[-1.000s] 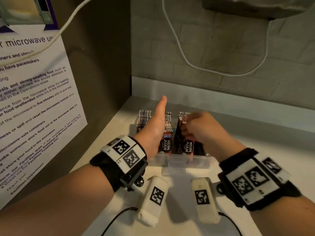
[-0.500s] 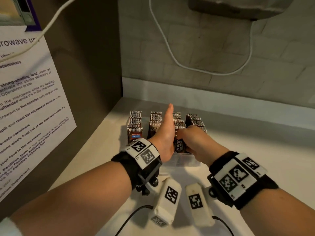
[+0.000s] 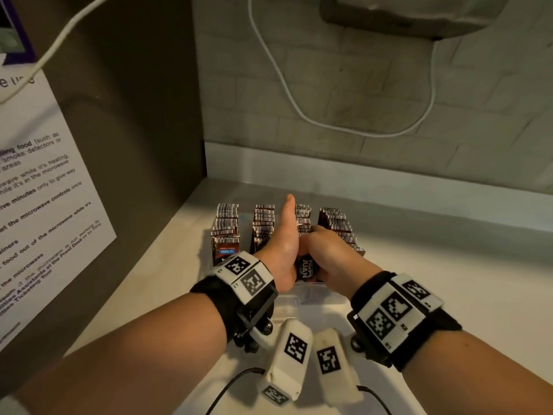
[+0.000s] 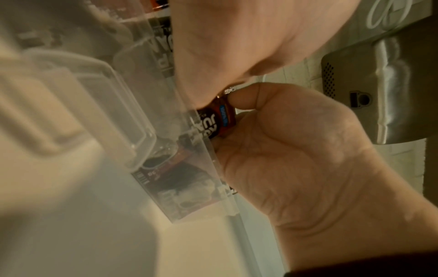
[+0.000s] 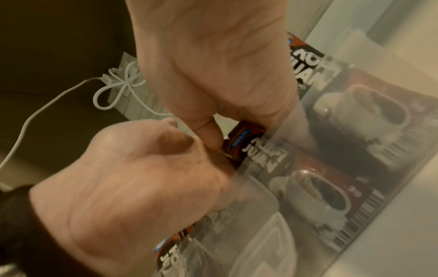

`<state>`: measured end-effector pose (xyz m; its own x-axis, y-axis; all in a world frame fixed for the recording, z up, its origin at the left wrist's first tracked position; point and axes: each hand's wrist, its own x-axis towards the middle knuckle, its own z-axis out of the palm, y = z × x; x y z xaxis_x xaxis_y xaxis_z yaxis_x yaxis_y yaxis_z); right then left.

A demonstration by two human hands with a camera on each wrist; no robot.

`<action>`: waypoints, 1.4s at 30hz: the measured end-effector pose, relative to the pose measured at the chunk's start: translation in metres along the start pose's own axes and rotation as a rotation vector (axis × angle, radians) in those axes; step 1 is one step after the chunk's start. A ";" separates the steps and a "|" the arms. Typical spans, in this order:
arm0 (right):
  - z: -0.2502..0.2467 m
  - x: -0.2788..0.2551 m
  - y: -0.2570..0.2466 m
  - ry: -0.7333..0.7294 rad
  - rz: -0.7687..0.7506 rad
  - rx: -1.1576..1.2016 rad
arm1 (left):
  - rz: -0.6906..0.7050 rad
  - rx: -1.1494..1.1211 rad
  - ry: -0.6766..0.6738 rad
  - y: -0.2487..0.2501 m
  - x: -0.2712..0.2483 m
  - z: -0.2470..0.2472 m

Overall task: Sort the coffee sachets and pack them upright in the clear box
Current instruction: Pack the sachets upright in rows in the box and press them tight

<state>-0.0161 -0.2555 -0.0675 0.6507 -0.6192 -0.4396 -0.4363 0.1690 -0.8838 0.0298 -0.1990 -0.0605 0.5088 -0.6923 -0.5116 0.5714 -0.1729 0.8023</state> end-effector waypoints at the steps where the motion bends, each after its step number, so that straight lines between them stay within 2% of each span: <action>1: 0.000 0.000 0.000 -0.003 0.005 -0.019 | 0.001 -0.004 0.007 0.001 -0.001 0.000; 6: 0.001 0.003 -0.001 0.009 0.002 -0.037 | 0.043 0.039 -0.003 0.006 -0.011 0.003; 11: 0.001 0.003 0.000 0.005 0.027 -0.001 | 0.039 0.014 0.011 0.008 -0.013 0.006; 24: 0.000 -0.003 -0.003 -0.038 0.010 0.054 | 0.026 0.122 0.015 0.010 -0.021 0.008; 27: -0.002 -0.006 -0.007 -0.005 -0.025 0.047 | 0.069 0.119 0.023 0.016 -0.029 0.009; 32: -0.014 -0.024 -0.023 0.066 -0.177 0.017 | 0.217 0.219 -0.026 0.032 -0.050 0.003; 34: -0.018 -0.033 -0.031 0.114 -0.264 -0.013 | 0.293 0.188 -0.059 0.039 -0.053 -0.009; 36: -0.019 -0.039 -0.039 0.167 -0.353 0.005 | 0.382 0.113 -0.029 0.042 -0.056 -0.024; 39: -0.008 -0.044 -0.044 0.099 -0.362 0.065 | 0.479 0.030 0.102 0.038 -0.058 -0.039; 42: 0.010 -0.043 -0.037 -0.016 -0.265 -0.036 | 0.400 -0.037 0.121 0.023 -0.067 -0.041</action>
<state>-0.0216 -0.2278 -0.0173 0.7551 -0.6255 -0.1962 -0.2710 -0.0254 -0.9623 0.0351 -0.1276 -0.0202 0.7658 -0.6125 -0.1962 0.3351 0.1195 0.9346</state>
